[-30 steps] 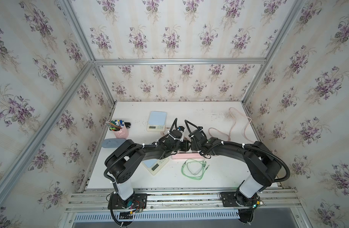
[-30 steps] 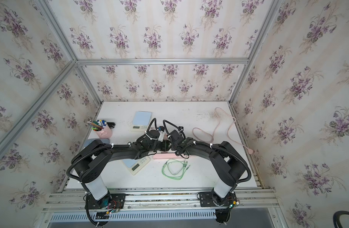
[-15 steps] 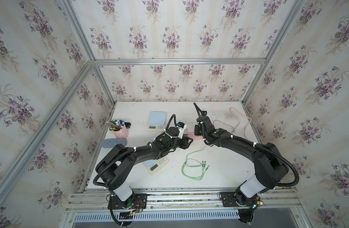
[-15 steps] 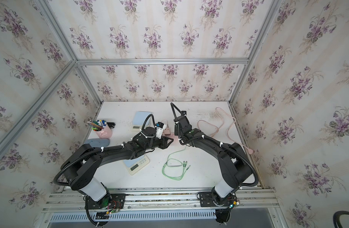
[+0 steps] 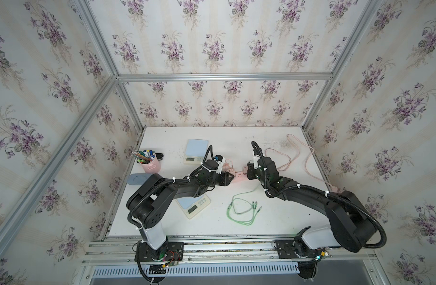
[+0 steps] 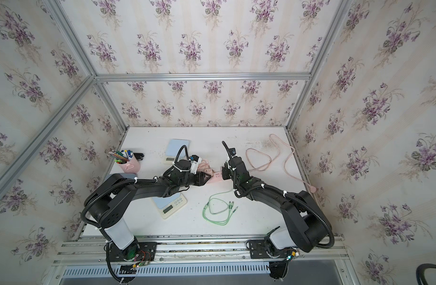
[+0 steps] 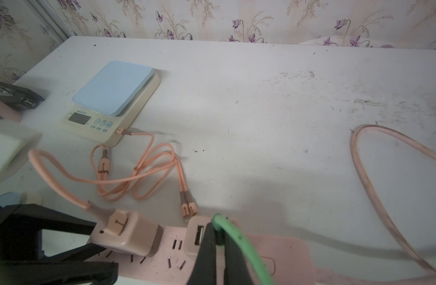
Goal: Charge the electronic scale
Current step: Insert the charging cable into the plug.
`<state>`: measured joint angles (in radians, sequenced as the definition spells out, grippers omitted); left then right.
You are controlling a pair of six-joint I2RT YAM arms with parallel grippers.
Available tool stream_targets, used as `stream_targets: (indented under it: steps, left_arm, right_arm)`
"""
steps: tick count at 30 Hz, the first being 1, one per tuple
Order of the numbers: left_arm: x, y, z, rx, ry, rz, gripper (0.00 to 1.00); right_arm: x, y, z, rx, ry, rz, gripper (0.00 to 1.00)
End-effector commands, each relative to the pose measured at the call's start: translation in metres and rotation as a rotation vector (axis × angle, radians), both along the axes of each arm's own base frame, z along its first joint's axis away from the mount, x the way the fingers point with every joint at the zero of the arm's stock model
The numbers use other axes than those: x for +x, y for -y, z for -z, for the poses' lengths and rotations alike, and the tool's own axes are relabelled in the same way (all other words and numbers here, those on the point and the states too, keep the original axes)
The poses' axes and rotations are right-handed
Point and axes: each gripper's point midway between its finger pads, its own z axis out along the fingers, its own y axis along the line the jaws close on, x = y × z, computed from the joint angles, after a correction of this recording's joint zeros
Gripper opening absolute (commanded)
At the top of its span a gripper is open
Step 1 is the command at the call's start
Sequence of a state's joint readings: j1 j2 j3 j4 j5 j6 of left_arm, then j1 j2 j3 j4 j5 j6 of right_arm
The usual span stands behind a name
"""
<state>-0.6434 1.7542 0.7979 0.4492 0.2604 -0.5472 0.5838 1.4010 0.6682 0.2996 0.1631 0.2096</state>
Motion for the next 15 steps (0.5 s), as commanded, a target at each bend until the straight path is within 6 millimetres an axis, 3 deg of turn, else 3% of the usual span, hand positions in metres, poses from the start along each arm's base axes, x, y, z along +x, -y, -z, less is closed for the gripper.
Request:
stream_targets:
  steps: [1, 6, 10, 15]
  left_arm:
    - [0.006, 0.000, -0.008, -0.044, 0.018, -0.025, 0.48]
    - [0.011, 0.002, -0.004, -0.039, 0.019, -0.028, 0.49]
    - [0.015, 0.006, 0.006, -0.029, 0.002, -0.024, 0.49]
    - [0.030, 0.007, 0.003, -0.019, 0.028, -0.045, 0.49]
  right_arm:
    - [0.002, -0.005, -0.027, 0.096, 0.083, -0.003, 0.00]
    - [-0.012, 0.004, 0.009, 0.110, 0.034, 0.019, 0.00]
    - [-0.009, 0.011, 0.026, 0.128, 0.054, 0.071, 0.00]
    - [0.011, 0.012, 0.017, 0.137, 0.127, 0.126, 0.00]
